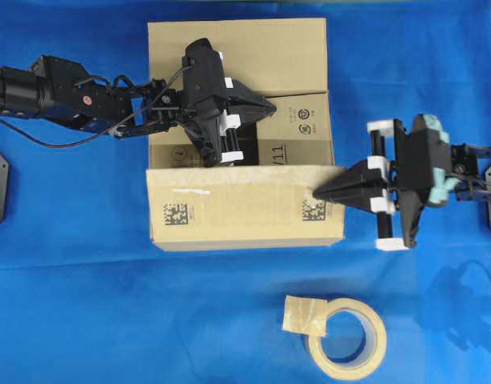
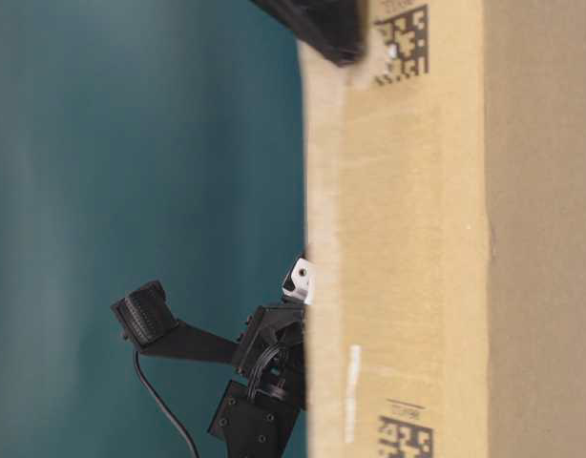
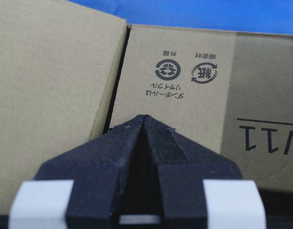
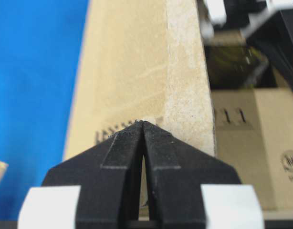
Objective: Close the cardboard box.
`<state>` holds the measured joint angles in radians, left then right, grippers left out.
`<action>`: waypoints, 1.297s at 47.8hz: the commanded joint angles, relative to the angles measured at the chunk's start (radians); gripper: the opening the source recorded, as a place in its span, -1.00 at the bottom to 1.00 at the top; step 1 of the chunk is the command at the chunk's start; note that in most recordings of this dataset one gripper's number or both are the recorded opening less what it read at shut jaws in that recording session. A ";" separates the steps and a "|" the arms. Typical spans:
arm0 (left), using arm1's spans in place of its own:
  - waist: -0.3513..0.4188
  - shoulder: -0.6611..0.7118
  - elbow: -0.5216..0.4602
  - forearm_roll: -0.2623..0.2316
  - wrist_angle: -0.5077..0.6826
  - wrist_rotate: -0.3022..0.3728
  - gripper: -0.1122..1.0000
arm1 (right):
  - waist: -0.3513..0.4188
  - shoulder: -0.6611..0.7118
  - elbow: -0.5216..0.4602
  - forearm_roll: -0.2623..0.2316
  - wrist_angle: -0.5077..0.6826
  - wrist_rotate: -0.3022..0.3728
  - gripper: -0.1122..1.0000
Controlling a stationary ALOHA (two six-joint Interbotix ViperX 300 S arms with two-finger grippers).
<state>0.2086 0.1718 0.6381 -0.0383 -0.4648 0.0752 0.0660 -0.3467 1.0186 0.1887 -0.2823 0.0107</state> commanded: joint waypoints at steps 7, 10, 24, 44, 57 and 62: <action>-0.003 -0.015 -0.006 0.002 -0.003 0.000 -0.80 | -0.028 0.060 -0.011 0.005 0.009 0.002 -0.80; -0.003 -0.015 -0.008 0.002 -0.002 0.000 -0.80 | -0.029 0.080 -0.012 0.006 0.008 0.002 -0.80; -0.003 -0.015 -0.008 0.002 -0.002 0.000 -0.80 | -0.029 0.130 -0.015 0.032 0.005 0.002 -0.80; -0.003 -0.117 -0.021 0.000 0.063 0.006 -0.80 | -0.029 0.129 -0.018 0.032 0.003 0.002 -0.80; 0.005 -0.272 -0.071 0.002 0.252 0.014 -0.80 | -0.028 0.129 -0.020 0.032 0.003 0.002 -0.80; 0.034 -0.298 -0.109 0.002 0.334 0.017 -0.80 | -0.029 0.129 -0.021 0.034 0.002 0.002 -0.80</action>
<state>0.2163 -0.0844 0.5752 -0.0383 -0.1779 0.0936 0.0414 -0.2178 1.0063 0.2163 -0.2823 0.0138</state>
